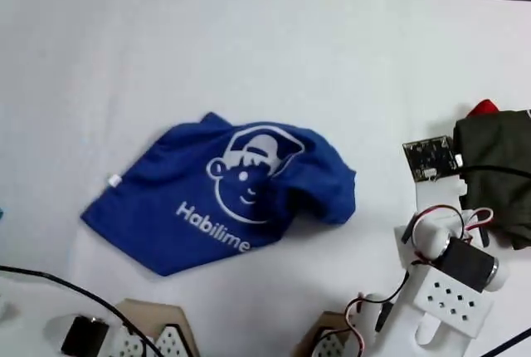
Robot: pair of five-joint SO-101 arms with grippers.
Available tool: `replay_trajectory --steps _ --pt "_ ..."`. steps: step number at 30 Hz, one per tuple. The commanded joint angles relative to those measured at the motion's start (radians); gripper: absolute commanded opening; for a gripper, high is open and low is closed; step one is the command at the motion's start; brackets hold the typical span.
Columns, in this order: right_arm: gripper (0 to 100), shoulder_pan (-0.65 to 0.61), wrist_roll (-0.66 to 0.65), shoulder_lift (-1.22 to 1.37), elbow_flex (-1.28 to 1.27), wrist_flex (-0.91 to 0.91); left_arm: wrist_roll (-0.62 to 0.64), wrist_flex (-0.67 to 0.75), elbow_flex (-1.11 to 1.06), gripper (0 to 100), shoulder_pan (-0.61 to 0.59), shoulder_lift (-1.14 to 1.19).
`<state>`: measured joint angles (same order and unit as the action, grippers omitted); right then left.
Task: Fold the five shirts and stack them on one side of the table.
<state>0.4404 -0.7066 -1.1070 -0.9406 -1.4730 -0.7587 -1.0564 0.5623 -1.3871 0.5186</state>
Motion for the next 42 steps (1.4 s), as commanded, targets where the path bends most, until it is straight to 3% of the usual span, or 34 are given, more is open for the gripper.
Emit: replay_trajectory --steps 1,6,10,11,15,23,31,37,42 --pt "33.7 -0.071 0.0 -0.004 0.008 0.013 0.012 -0.144 0.13 14 0.023 -0.011" --pt "33.9 -0.317 0.0 0.033 0.008 -0.005 0.025 -0.407 0.34 24 0.112 -0.017" --pt "34.0 -0.515 0.009 0.143 0.008 0.056 0.063 -0.718 0.53 26 0.287 -0.017" --pt "34.0 -0.547 0.029 0.18 0.008 0.081 0.074 -0.741 0.541 26 0.339 -0.017" --pt "36.3 -0.641 0.071 0.325 0.011 0.182 0.152 -0.73 0.51 26 0.488 -0.017" --pt "57.7 -0.719 0.091 0.518 0.17 0.213 0.315 -0.73 0.234 26 0.799 -0.034" --pt "57.5 -0.711 0.094 0.61 0.18 0.242 0.422 -0.706 -0.143 26 1.148 -0.414" --pt "57.5 -0.716 0.149 0.61 0.141 0.275 0.446 -0.48 -0.656 26 1.275 -0.786" --pt "57.5 -0.71 0.144 0.616 -0.008 0.417 0.446 -0.29 -1.055 26 1.28 -0.934"
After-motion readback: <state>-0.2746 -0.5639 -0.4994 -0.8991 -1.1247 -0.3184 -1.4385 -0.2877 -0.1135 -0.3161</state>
